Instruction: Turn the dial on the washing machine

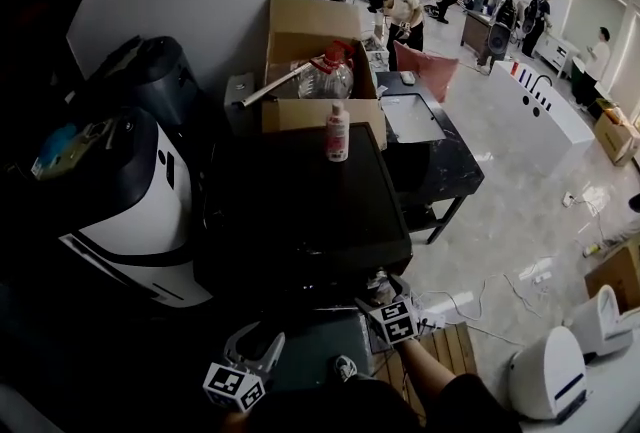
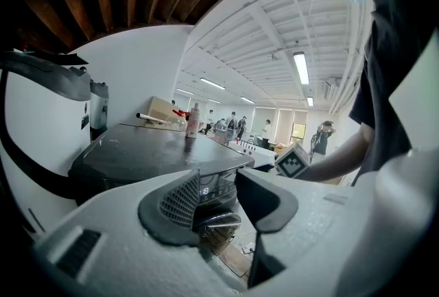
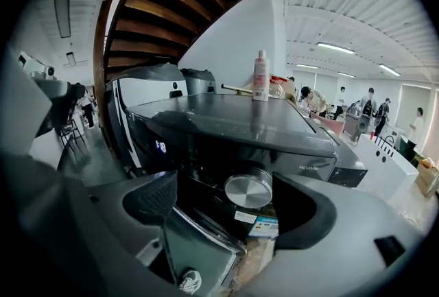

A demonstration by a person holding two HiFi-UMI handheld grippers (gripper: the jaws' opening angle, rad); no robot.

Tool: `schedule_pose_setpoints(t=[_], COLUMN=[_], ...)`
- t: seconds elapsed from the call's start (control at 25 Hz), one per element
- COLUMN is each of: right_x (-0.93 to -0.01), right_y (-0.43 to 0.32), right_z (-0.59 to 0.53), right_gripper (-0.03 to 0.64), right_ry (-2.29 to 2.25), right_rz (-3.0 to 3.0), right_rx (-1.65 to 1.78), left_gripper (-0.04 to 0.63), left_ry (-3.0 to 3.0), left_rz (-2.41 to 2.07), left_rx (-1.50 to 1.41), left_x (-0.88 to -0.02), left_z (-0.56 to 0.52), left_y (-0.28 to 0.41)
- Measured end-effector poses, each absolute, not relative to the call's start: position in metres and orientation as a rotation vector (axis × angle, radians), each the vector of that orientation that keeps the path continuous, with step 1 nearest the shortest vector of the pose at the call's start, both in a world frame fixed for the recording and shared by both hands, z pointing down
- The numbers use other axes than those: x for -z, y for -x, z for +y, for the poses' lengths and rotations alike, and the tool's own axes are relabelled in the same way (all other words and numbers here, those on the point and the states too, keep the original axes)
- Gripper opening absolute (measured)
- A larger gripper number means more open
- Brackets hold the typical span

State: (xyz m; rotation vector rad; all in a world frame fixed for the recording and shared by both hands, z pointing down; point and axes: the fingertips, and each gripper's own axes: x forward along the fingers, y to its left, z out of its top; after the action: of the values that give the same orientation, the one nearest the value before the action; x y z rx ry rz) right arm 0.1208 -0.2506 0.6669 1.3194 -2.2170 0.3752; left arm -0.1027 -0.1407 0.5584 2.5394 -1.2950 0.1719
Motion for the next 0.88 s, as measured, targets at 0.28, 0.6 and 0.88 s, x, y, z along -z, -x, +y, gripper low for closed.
schedule_pose_setpoints(t=[0.28, 0.6, 0.88], right_x=[-0.682, -0.694, -0.702], right_y=[-0.12, -0.126, -0.129], right_z=[-0.254, -0.257, -0.262], right_gripper=[0.423, 0.434, 0.445], right_ry=[-1.292, -1.301, -1.385], right_rz=[-2.185, -2.176, -2.224], right_rx=[-0.373, -0.464, -0.689], left_gripper=[0.161, 0.161, 0.161], left_ry=[-2.508, -2.494, -2.49], left_rz=[-1.329, -1.329, -1.313], left_rx=[-0.183, -0.185, -0.19], left_x=[-0.562, -0.567, -0.57], left_z=[-0.141, -0.141, -0.14], left_y=[0.108, 0.106, 0.103])
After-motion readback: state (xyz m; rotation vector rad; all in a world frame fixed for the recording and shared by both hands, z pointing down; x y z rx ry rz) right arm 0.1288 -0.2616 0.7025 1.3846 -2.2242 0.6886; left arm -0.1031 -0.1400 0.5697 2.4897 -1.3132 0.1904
